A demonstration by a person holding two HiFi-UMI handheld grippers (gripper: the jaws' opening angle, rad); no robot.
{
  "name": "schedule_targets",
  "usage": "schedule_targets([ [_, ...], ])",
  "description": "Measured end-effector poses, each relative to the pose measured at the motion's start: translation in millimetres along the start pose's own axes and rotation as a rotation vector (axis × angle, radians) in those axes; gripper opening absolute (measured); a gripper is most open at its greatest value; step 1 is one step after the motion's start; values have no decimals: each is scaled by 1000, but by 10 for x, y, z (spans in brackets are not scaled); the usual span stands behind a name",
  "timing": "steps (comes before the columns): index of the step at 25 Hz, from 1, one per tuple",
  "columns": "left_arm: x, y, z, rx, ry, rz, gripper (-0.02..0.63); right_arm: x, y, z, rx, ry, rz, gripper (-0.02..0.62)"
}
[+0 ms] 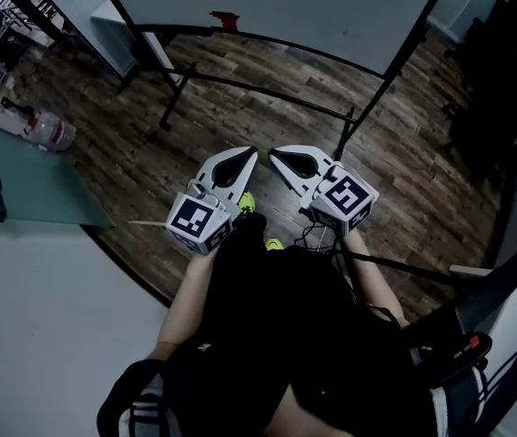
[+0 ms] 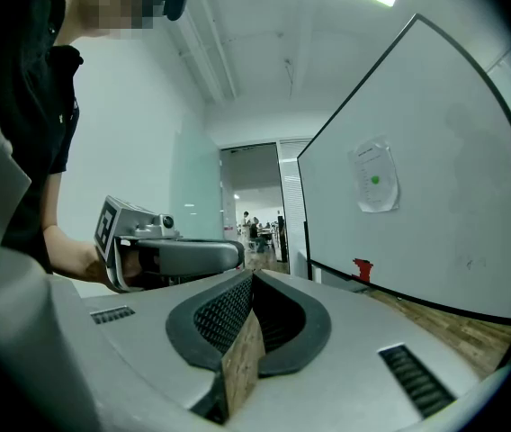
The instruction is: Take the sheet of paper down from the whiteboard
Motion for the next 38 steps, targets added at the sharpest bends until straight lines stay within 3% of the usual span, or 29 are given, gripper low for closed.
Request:
schedule_targets([
  [10,-36,-178,-223,-24,18,5,18,-13,-150,209,-25,-2,-7,-2],
  [17,24,-368,-417,-44,-39,32,19,4,-292,446,-50,-8,-6,-2],
  [24,30,-564,-665,-59,-25,14,19,36,-454,714,-75,-15,-24,-2],
  [38,301,-1031,-1462,-73,-20,27,19,297,-1057,1393,-115,-22,-31,-2],
])
Point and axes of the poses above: the fingertips, and each gripper's own axes: y backward along the fingers, z to its right, x out of its top, the point moved 2 cm from there along y, backward along the fingers, and after that the axes turned 8 degrees about x, right-handed, at the moved point
